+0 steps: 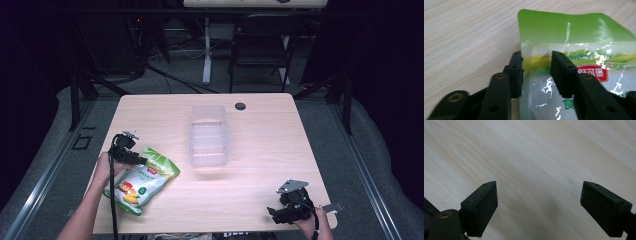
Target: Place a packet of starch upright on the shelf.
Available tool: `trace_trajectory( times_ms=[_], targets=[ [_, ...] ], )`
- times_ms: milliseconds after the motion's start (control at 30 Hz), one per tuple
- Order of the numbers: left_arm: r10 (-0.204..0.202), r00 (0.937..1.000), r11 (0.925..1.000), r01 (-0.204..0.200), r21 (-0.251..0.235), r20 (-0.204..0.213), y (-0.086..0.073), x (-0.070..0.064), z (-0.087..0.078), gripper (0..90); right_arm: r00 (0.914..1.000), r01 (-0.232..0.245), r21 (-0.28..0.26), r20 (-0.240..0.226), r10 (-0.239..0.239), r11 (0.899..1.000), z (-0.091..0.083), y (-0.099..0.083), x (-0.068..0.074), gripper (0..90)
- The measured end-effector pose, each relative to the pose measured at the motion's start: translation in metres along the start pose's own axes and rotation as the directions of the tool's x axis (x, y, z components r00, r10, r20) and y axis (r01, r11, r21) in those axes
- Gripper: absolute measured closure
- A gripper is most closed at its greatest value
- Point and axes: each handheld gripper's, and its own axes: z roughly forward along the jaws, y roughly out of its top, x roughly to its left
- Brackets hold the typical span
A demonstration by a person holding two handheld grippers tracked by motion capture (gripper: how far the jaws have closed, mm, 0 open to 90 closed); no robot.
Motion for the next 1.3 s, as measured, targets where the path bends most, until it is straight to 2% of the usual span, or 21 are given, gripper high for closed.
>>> trace_trajectory(
  times_ms=[33,100,167,200,267,567,600,733,800,867,967,1033,1133,1167,1200,1233,1267,1300],
  targets=[
    [0.006,1.0000,1.0000,-0.006,0.001,-0.006,0.000,-0.001,0.000,72.0,1.0000,-0.003,-0.004,-0.001,0.003,1.000,0.000,0.000,0.000,13.5],
    [0.014,0.9999,0.9999,-0.014,-0.005,-0.010,-0.001,-0.002,0.000,78.9,1.0000,-0.002,-0.002,-0.002,0.002,1.000,0.000,0.000,0.000,13.5],
    [0.024,0.9997,0.9997,-0.024,-0.005,-0.010,-0.001,-0.004,-0.001,81.3,1.0000,-0.002,-0.003,-0.001,0.002,1.000,0.000,0.000,0.000,13.5],
    [0.044,0.9990,0.9990,-0.044,-0.004,-0.009,-0.002,-0.005,-0.002,85.0,1.0000,-0.002,-0.003,-0.001,0.002,1.000,0.000,0.000,0.000,13.5],
    [0.042,0.9990,0.9991,-0.042,-0.010,-0.017,-0.003,-0.005,-0.002,89.5,1.0000,-0.001,-0.002,-0.003,0.001,1.000,0.000,0.000,0.000,13.5],
    [0.047,0.9989,0.9967,-0.047,-0.066,-0.005,-0.009,-0.004,-0.009,90.0,1.0000,0.001,-0.001,0.000,-0.001,1.000,-0.001,0.000,0.000,13.5],
    [0.049,0.9988,0.9951,-0.050,-0.086,-0.004,-0.010,-0.005,-0.011,90.0,1.0000,0.001,0.000,0.000,-0.001,1.000,-0.001,0.000,0.000,13.5],
    [0.055,0.9985,0.9926,-0.055,-0.108,-0.003,-0.011,-0.007,-0.015,90.0,1.0000,0.001,-0.001,0.000,-0.001,1.000,-0.001,0.000,0.000,13.5],
    [0.068,0.9976,0.9906,-0.069,-0.118,-0.017,-0.012,-0.008,-0.017,90.0,1.0000,0.001,-0.001,-0.001,-0.001,1.000,-0.001,0.000,0.000,13.5],
    [0.060,0.9979,0.9888,-0.063,-0.136,-0.027,-0.013,-0.008,-0.018,90.0,1.0000,0.002,0.000,-0.002,-0.002,1.000,-0.001,0.000,0.000,13.5],
    [0.056,0.9979,0.9845,-0.060,-0.165,-0.032,-0.014,-0.008,-0.021,90.0,1.0000,0.001,0.000,-0.003,-0.001,1.000,-0.001,0.000,-0.001,13.5],
    [0.057,0.9980,0.9787,-0.062,-0.196,-0.029,-0.015,-0.010,-0.024,90.0,1.0000,0.001,0.001,-0.003,-0.001,1.000,-0.001,0.000,-0.001,13.5],
    [0.063,0.9973,0.9752,-0.070,-0.210,-0.039,-0.015,-0.011,-0.027,90.0,1.0000,-0.002,-0.002,0.000,0.002,1.000,-0.001,0.000,0.000,13.5],
    [0.066,0.9966,0.9727,-0.076,-0.220,-0.050,-0.015,-0.012,-0.029,90.0,1.0000,-0.002,-0.002,0.000,0.002,1.000,0.000,0.000,0.000,13.5],
    [0.057,0.9967,0.9660,-0.070,-0.249,-0.058,-0.015,-0.014,-0.032,90.0,1.0000,-0.001,-0.002,0.000,0.001,1.000,0.000,0.000,-0.001,13.5],
    [0.066,0.9957,0.9640,-0.080,-0.254,-0.065,-0.015,-0.014,-0.034,90.0,1.0000,-0.001,-0.002,0.001,0.001,1.000,-0.001,0.000,0.000,13.5],
    [0.059,0.9956,0.9588,-0.077,-0.273,-0.072,-0.016,-0.015,-0.035,90.0,1.0000,-0.001,-0.002,0.000,0.001,1.000,-0.001,0.000,0.000,13.5],
    [0.059,0.9956,0.9588,-0.077,-0.273,-0.072,-0.016,-0.015,-0.035,90.0,1.0000,-0.002,-0.002,0.000,0.002,1.000,-0.001,0.000,-0.001,13.5]
  ],
)
